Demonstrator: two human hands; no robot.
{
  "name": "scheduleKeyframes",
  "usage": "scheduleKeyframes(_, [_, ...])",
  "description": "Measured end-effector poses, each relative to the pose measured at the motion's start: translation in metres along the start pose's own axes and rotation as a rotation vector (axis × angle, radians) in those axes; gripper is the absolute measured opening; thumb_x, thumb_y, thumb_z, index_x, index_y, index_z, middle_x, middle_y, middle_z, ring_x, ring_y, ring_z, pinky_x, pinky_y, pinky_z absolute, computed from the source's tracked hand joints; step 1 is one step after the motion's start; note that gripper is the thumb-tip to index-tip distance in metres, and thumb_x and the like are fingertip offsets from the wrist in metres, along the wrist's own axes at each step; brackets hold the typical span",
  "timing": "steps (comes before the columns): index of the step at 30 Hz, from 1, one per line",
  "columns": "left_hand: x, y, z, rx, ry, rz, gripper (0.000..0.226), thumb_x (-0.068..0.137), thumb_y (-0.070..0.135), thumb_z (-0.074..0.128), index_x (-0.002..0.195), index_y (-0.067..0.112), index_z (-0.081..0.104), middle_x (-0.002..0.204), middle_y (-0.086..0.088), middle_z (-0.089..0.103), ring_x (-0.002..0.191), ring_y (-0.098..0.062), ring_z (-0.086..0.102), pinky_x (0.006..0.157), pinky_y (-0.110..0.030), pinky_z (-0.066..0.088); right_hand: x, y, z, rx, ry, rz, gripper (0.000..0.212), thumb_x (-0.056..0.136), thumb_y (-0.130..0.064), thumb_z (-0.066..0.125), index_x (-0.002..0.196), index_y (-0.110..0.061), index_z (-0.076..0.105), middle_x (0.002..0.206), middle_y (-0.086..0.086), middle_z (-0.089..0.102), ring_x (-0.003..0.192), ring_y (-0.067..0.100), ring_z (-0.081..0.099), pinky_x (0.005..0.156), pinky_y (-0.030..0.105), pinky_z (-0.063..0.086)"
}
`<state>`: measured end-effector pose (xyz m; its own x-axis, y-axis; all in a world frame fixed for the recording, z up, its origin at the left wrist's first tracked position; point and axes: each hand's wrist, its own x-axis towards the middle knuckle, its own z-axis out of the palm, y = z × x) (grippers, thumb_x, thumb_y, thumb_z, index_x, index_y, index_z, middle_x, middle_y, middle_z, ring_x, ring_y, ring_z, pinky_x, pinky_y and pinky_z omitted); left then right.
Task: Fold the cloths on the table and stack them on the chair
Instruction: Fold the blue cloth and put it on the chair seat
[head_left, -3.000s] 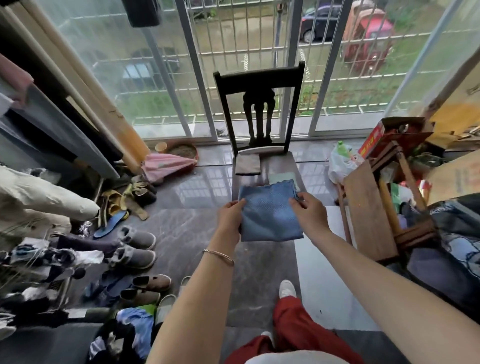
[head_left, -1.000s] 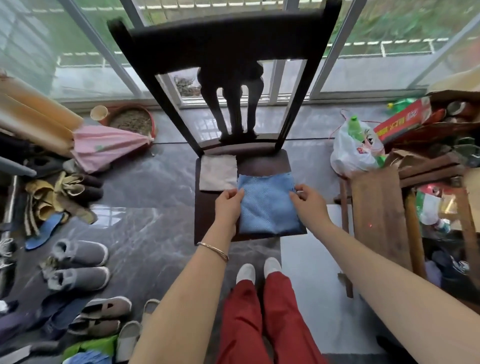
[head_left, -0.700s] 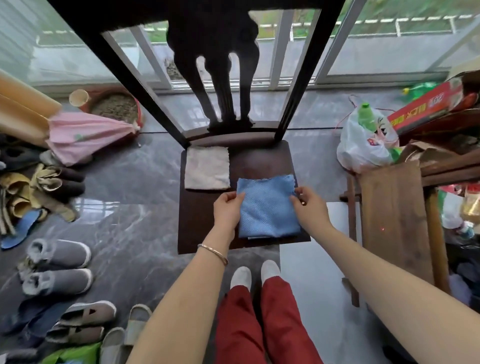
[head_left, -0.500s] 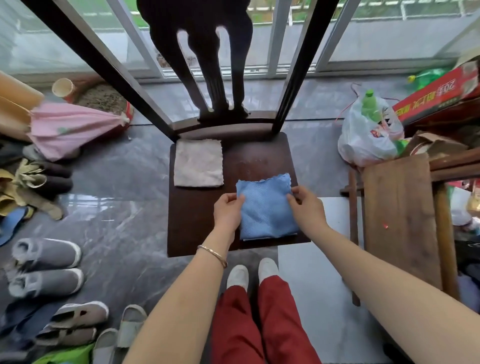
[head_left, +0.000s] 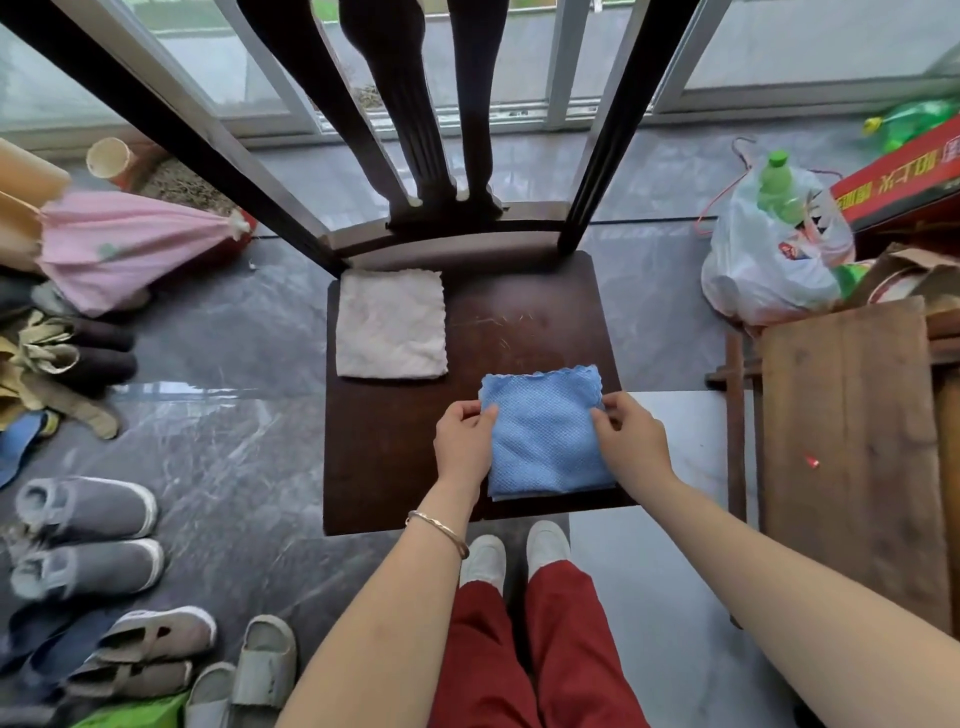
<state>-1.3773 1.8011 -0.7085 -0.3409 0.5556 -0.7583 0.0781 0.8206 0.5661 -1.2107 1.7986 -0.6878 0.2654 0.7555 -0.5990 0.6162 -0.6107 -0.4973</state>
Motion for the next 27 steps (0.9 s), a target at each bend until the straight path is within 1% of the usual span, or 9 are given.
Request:
scheduleKeyframes(4, [0.002, -0.005, -0.001, 0.046, 0.001, -0.004, 0.010, 0.089, 0.024, 0.060, 0.095, 0.017, 0.059, 0.098, -0.003, 0.067, 0.091, -0.017, 0.062, 0.087, -0.034, 0.052, 0.006, 0.003, 0.005, -0.029, -0.022, 0.005, 0.025, 0.096, -0.021, 0.047, 0.114, -0.008, 0.057, 0.110, 0.011, 0.066, 0.096, 0.025, 0.057, 0.076, 0.022, 0.035])
scheduleKeyframes(8, [0.006, -0.008, -0.002, 0.110, 0.013, 0.005, 0.011, 0.089, 0.026, 0.060, 0.095, 0.018, 0.059, 0.092, 0.001, 0.064, 0.087, -0.014, 0.059, 0.076, -0.027, 0.047, 0.014, 0.005, 0.009, -0.071, -0.042, 0.000, 0.026, 0.096, -0.023, 0.047, 0.115, -0.008, 0.056, 0.109, 0.010, 0.066, 0.087, 0.020, 0.052, 0.075, 0.022, 0.035])
scheduleKeyframes(13, [0.007, -0.011, -0.006, 0.204, 0.023, 0.007, 0.015, 0.084, 0.037, 0.063, 0.089, 0.023, 0.058, 0.095, 0.000, 0.070, 0.089, -0.020, 0.066, 0.082, -0.039, 0.056, 0.016, 0.008, 0.010, -0.101, -0.052, -0.003, 0.026, 0.096, -0.024, 0.046, 0.116, -0.009, 0.054, 0.109, 0.010, 0.065, 0.084, 0.018, 0.049, 0.073, 0.024, 0.035])
scheduleKeyframes(15, [0.005, -0.011, -0.008, 0.257, 0.025, 0.025, 0.022, 0.085, 0.039, 0.061, 0.095, 0.020, 0.059, 0.098, 0.001, 0.069, 0.090, -0.017, 0.064, 0.078, -0.033, 0.054, 0.015, 0.009, 0.010, -0.107, -0.060, 0.002, 0.027, 0.096, -0.025, 0.046, 0.117, -0.009, 0.053, 0.109, 0.010, 0.064, 0.084, 0.018, 0.049, 0.073, 0.025, 0.035])
scheduleKeyframes(17, [0.002, -0.010, -0.009, 0.294, 0.027, 0.033, 0.028, 0.085, 0.041, 0.061, 0.100, 0.018, 0.060, 0.099, 0.003, 0.068, 0.090, -0.013, 0.061, 0.073, -0.027, 0.046, 0.013, 0.009, 0.009, -0.116, -0.065, 0.002, 0.028, 0.096, -0.025, 0.047, 0.119, -0.009, 0.051, 0.110, 0.010, 0.063, 0.087, 0.020, 0.051, 0.074, 0.026, 0.036])
scheduleKeyframes(19, [-0.001, -0.008, -0.010, 0.308, 0.029, 0.025, 0.030, 0.084, 0.041, 0.063, 0.101, 0.017, 0.060, 0.099, 0.004, 0.068, 0.088, -0.011, 0.059, 0.072, -0.026, 0.042, 0.010, 0.009, 0.008, -0.118, -0.069, 0.008, 0.028, 0.096, -0.025, 0.048, 0.119, -0.009, 0.050, 0.112, 0.010, 0.062, 0.088, 0.019, 0.050, 0.074, 0.026, 0.037])
scheduleKeyframes(22, [-0.003, -0.006, -0.011, 0.323, 0.001, 0.011, 0.035, 0.078, 0.039, 0.069, 0.103, 0.018, 0.058, 0.099, 0.004, 0.067, 0.089, -0.011, 0.057, 0.074, -0.026, 0.042, 0.007, 0.009, 0.006, -0.108, -0.066, 0.011, 0.029, 0.095, -0.025, 0.050, 0.119, -0.009, 0.049, 0.111, 0.008, 0.061, 0.088, 0.018, 0.051, 0.073, 0.025, 0.036])
scheduleKeyframes(25, [-0.005, -0.006, -0.011, 0.340, -0.070, -0.002, 0.050, 0.071, 0.035, 0.076, 0.112, 0.017, 0.054, 0.103, 0.004, 0.062, 0.093, -0.014, 0.057, 0.078, -0.030, 0.046, 0.005, 0.010, 0.007, -0.093, -0.075, 0.006, 0.041, 0.088, -0.033, 0.060, 0.120, -0.011, 0.045, 0.105, 0.002, 0.058, 0.097, 0.022, 0.058, 0.073, 0.029, 0.042])
scheduleKeyframes(27, [-0.006, -0.009, -0.012, 0.354, -0.099, 0.002, 0.054, 0.070, 0.026, 0.078, 0.116, 0.016, 0.052, 0.107, 0.002, 0.061, 0.093, -0.015, 0.057, 0.080, -0.031, 0.048, 0.004, 0.014, 0.009, -0.106, -0.096, -0.001, 0.055, 0.080, -0.038, 0.068, 0.122, -0.014, 0.042, 0.107, -0.002, 0.054, 0.100, 0.020, 0.058, 0.078, 0.034, 0.048])
